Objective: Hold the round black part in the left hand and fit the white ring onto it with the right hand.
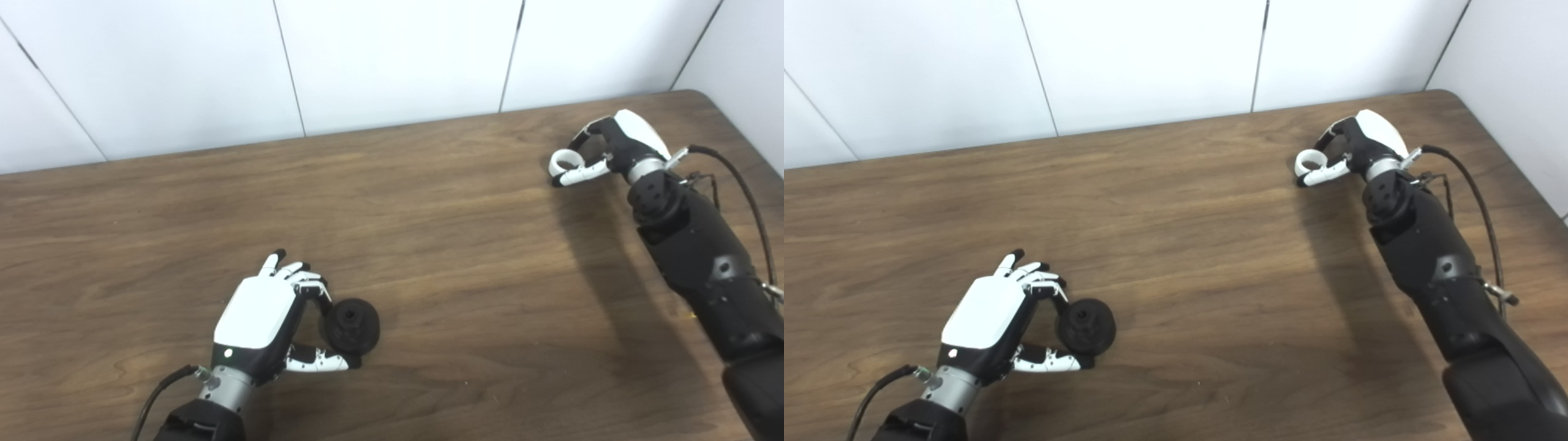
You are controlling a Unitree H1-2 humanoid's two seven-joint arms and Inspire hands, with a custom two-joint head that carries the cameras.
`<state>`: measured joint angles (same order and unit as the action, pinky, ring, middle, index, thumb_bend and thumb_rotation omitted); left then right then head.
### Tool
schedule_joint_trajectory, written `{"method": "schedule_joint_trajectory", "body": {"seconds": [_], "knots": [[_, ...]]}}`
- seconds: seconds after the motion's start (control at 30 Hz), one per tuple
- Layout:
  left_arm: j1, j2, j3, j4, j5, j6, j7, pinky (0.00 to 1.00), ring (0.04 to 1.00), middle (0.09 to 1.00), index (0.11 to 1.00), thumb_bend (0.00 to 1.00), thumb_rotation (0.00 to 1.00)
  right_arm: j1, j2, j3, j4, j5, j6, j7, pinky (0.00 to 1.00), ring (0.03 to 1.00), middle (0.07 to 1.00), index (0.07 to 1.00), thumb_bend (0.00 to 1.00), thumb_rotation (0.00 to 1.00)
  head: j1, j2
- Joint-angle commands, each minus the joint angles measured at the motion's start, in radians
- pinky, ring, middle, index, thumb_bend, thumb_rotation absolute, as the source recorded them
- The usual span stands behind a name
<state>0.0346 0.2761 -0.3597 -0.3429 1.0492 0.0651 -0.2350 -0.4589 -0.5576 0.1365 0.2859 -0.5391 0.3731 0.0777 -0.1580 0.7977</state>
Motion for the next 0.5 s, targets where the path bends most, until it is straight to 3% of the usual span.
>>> {"method": "schedule_joint_trajectory", "body": {"seconds": [0.0, 0.23, 0.33, 0.47], "knots": [[0.012, 0.015, -0.008, -0.001, 0.036, 0.014, -0.044, 1.0, 0.863, 0.74, 0.483, 0.52, 0.05, -0.016, -0.031, 0.003, -0.081, -0.017, -0.034, 0.005, 0.92, 0.936, 0.845, 0.486, 0.52, 0.13, 0.002, 0.002], [0.014, 0.006, -0.01, -0.009, 0.053, 0.019, -0.061, 1.0, 0.865, 0.743, 0.483, 0.53, 0.06, 0.013, -0.016, 0.069, -0.32, -0.051, -0.011, 0.113, 0.91, 0.95, 0.855, 0.486, 0.52, 0.13, 0.02, 0.008], [0.014, 0.0, -0.011, -0.006, 0.054, 0.017, -0.057, 1.0, 0.857, 0.74, 0.483, 0.52, 0.06, 0.021, 0.005, 0.11, -0.437, -0.078, 0.034, 0.182, 0.92, 0.95, 0.854, 0.486, 0.52, 0.13, 0.031, 0.009], [0.015, -0.01, -0.013, -0.008, 0.059, 0.026, -0.07, 1.0, 0.863, 0.746, 0.483, 0.53, 0.06, 0.024, 0.022, 0.15, -0.532, -0.1, 0.044, 0.259, 0.94, 0.953, 0.855, 0.486, 0.52, 0.14, 0.046, 0.011]]}}
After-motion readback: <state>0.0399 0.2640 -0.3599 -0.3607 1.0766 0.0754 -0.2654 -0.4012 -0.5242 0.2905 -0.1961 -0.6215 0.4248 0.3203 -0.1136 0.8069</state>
